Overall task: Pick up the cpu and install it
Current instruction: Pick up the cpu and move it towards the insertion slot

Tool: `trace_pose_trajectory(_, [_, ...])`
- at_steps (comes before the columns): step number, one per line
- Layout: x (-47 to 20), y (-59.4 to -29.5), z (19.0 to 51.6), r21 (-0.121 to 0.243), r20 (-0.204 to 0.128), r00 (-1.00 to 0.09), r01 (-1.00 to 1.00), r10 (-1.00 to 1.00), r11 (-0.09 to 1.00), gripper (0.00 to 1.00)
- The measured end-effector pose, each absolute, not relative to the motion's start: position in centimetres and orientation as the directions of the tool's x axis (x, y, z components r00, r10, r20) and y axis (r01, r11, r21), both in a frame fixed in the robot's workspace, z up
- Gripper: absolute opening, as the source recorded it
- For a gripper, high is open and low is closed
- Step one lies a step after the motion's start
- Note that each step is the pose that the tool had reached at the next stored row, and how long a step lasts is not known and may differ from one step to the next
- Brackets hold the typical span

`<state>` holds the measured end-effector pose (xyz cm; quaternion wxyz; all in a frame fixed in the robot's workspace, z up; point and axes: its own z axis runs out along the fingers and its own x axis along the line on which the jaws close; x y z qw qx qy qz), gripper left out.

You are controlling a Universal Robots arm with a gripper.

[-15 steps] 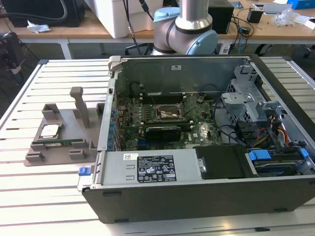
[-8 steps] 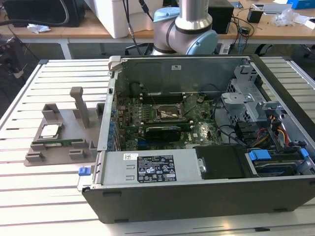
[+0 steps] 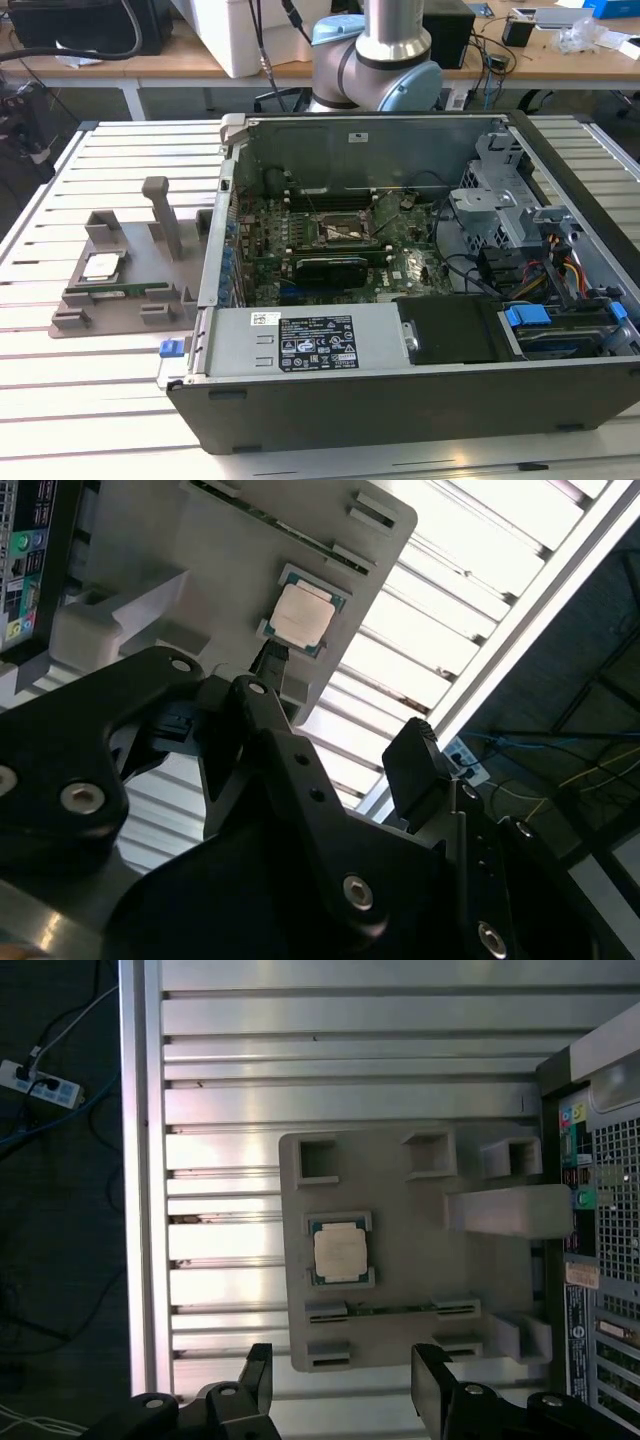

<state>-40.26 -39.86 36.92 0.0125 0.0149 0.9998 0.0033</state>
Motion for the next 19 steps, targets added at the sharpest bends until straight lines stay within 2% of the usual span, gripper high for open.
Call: trace_pose_trajectory(19, [-40.3, -39.9, 35.6, 0.006, -0.025, -0.999, 0.030, 0.030, 1.000, 0.66])
